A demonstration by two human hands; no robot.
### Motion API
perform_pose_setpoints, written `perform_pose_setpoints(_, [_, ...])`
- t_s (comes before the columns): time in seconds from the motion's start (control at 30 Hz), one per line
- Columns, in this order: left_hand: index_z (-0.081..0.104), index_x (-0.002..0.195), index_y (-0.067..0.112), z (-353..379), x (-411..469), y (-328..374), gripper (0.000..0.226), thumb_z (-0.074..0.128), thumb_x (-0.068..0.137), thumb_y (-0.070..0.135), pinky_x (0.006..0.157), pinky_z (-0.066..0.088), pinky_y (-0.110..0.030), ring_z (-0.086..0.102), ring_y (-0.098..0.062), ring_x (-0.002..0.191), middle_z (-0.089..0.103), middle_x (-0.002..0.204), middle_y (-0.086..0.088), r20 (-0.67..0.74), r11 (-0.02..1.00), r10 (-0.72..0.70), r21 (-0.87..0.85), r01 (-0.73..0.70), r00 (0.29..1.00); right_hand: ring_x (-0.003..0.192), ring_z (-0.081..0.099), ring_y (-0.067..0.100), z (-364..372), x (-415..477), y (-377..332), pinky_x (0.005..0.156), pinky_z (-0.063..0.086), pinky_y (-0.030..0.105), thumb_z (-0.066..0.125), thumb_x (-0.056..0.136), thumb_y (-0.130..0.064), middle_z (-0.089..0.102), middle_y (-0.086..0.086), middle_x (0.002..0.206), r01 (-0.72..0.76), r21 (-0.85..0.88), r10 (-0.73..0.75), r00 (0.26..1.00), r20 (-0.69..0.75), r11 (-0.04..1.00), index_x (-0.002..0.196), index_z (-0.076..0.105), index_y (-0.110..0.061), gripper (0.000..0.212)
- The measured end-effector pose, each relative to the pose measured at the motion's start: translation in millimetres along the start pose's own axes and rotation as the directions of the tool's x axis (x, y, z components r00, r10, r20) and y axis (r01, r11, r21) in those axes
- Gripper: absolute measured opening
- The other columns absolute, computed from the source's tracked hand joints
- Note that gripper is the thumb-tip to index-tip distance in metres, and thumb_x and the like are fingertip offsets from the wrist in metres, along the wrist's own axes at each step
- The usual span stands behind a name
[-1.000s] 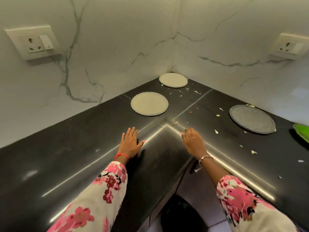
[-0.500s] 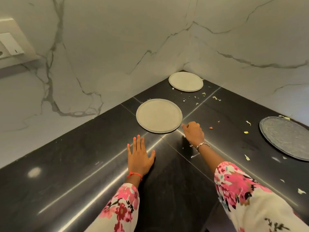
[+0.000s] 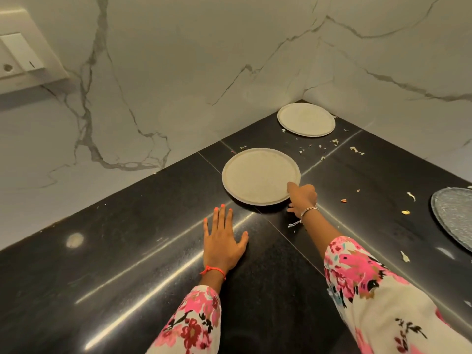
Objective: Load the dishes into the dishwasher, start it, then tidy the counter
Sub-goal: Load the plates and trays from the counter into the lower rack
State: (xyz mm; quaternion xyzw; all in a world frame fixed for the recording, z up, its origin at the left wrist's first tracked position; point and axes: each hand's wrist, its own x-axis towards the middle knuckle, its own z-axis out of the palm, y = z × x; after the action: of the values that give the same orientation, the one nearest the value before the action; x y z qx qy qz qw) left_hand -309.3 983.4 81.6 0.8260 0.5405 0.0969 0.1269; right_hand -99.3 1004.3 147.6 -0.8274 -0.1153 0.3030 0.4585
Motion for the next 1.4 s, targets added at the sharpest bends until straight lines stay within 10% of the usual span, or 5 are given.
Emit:
perform_pose_setpoints(0.2, [0.006,0.15,0.018,-2.3,-0.1,1.5,0.073,0.031,0.092,0.056,0.115,-0.012,-0.041,-0.009,-0.017,0.146,-0.004,0.158,-0.003,0.016,1.0,-0.008,-0.002,0.008,1.0,0.095,0.058,0.029,-15.4,-12.8,6.7,0.082,0.052,0.038,0.062,0.08,-0.008,0.053,0.011,0.104,-0.228,0.573,0.262,0.965,0.023,0.787,0.117,0.05,0.001,0.04])
perform_pose_setpoints(0.47, [0.011,0.149,0.013,-5.4,-3.1,3.0,0.072,0.034,0.094,0.052,0.116,-0.006,-0.045,-0.005,-0.02,0.146,0.001,0.158,-0.006,0.041,1.0,0.013,-0.019,-0.012,0.999,0.116,0.053,0.035,-62.1,-59.8,47.4,0.092,0.05,0.052,0.078,0.071,-0.003,0.047,0.018,0.131,-0.259,0.592,0.294,0.955,0.04,0.763,0.131,0.033,-0.004,0.075])
perform_pose_setpoints(1.03, [0.025,0.146,0.009,16.8,-307.8,101.4,0.057,0.043,0.096,0.032,0.117,-0.004,-0.038,0.003,-0.017,0.146,0.015,0.157,-0.005,0.019,0.915,0.355,-0.21,-0.343,0.935,0.107,0.059,0.035,-330.9,-283.5,303.5,0.071,0.056,0.044,0.069,0.077,-0.007,0.058,0.019,0.126,-0.11,0.716,0.09,0.994,0.066,0.69,0.123,0.054,0.0,0.048])
perform_pose_setpoints(1.27, [0.019,0.148,0.008,70.5,-512.9,109.7,0.062,0.038,0.097,0.039,0.116,-0.005,-0.038,0.002,-0.02,0.146,0.01,0.157,-0.007,0.301,0.914,0.404,-0.168,-0.369,0.864,0.095,0.055,0.029,-410.4,-406.7,446.9,0.085,0.048,0.047,0.066,0.081,-0.001,0.058,0.023,0.121,-0.175,0.577,0.255,0.965,-0.059,0.798,0.121,0.052,0.01,0.044])
perform_pose_setpoints(1.4, [0.015,0.148,0.008,87.5,-619.1,94.5,0.1,0.001,0.067,0.064,0.116,-0.005,-0.036,0.002,-0.021,0.146,0.007,0.157,-0.008,0.449,0.919,0.388,-0.124,-0.374,0.805,0.088,0.052,0.025,-434.1,-471.9,516.9,0.05,0.049,0.019,0.064,0.083,0.002,0.06,0.021,0.106,-0.17,0.419,0.261,0.95,-0.171,0.892,0.116,0.053,0.015,0.038])
